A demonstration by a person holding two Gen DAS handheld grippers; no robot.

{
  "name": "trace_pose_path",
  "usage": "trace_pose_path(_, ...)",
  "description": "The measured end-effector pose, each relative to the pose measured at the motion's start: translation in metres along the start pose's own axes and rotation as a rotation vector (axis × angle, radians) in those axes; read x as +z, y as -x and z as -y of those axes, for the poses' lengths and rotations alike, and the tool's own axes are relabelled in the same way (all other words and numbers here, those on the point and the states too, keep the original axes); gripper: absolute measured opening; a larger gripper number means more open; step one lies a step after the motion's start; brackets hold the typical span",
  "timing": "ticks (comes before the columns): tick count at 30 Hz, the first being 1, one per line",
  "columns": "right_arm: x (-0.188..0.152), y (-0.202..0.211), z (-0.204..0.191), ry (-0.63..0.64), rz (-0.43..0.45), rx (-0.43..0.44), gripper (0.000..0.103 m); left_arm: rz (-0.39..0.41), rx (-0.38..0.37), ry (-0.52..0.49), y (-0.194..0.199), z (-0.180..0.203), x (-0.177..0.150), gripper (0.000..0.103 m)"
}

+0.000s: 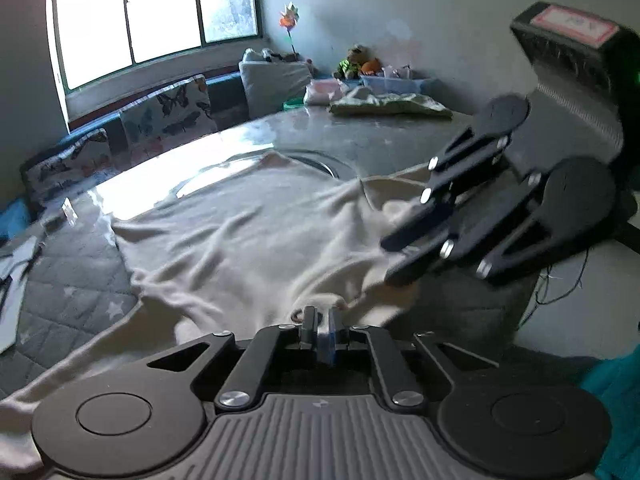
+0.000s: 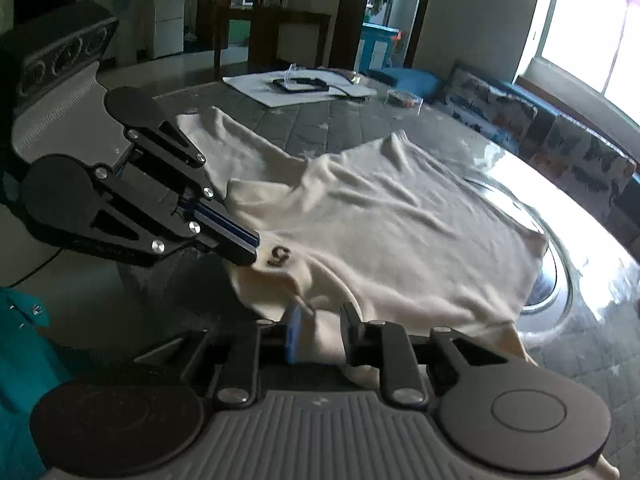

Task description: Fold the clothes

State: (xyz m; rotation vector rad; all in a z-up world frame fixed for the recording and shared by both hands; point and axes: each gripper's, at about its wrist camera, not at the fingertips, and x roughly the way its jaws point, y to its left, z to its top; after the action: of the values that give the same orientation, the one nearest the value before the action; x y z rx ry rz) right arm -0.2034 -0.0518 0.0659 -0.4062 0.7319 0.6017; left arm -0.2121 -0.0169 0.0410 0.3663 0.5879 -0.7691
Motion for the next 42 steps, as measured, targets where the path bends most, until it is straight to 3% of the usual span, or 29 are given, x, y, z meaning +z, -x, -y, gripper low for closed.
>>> trace_pose_path(3, 0.001, -0.014, -0.006, 0.019, -0.025, -0.006, 0.020, 0.006, 0.000, -0.032, -0.004, 0.006, 0.004, 0.019)
trace_pose_path(6, -0.003, -0.023, -0.009, 0.041, -0.050, -0.048, 0.019, -0.017, 0.021, -0.069, -0.018, 0.012, 0.003, 0.020)
trace_pose_path(7, -0.004, -0.024, -0.008, 0.035, -0.056, -0.049, 0.012, -0.027, 0.024, -0.076, -0.024, 0.012, 0.002, 0.020)
trace_pose_path(12, -0.007, -0.014, 0.000, -0.005, -0.030, -0.042, 0.003, -0.024, 0.050, -0.069, -0.031, 0.008, 0.001, 0.004)
trace_pose_path(18, -0.005, 0.007, 0.013, -0.063, 0.017, -0.032, 0.002, 0.037, 0.013, 0.015, -0.009, -0.006, 0.005, 0.001)
trace_pose_path(22, -0.008, 0.011, 0.007, -0.039, -0.005, -0.016, 0.002, 0.009, -0.006, 0.003, -0.010, -0.004, 0.001, 0.002)
trace_pose_path(25, -0.007, 0.009, 0.003, -0.015, -0.001, -0.025, 0.011, 0.005, -0.010, -0.020, -0.011, 0.002, 0.001, 0.006)
trace_pose_path(28, -0.003, 0.008, 0.001, -0.009, 0.012, -0.042, 0.031, 0.010, 0.013, -0.073, -0.014, 0.011, 0.004, 0.024)
trace_pose_path(32, -0.003, -0.006, -0.006, 0.039, -0.022, -0.058, 0.030, -0.009, 0.030, -0.113, -0.028, 0.016, 0.003, 0.024)
trace_pose_path(34, -0.005, -0.013, -0.008, 0.054, -0.037, -0.073, 0.023, -0.028, 0.040, -0.121, -0.037, 0.016, 0.002, 0.020)
trace_pose_path(35, -0.006, -0.016, -0.008, 0.054, -0.044, -0.079, 0.019, -0.034, 0.045, -0.124, -0.039, 0.016, 0.001, 0.008)
trace_pose_path(36, -0.008, -0.017, -0.007, 0.050, -0.050, -0.081, 0.013, -0.038, 0.048, -0.124, -0.041, 0.016, 0.000, 0.005)
trace_pose_path(39, -0.010, -0.010, -0.003, 0.027, -0.032, -0.063, 0.004, -0.002, 0.023, -0.091, -0.028, 0.011, 0.001, 0.002)
trace_pose_path(42, -0.011, 0.005, 0.002, 0.005, -0.003, -0.052, 0.002, 0.037, -0.003, -0.068, -0.012, 0.006, 0.003, 0.002)
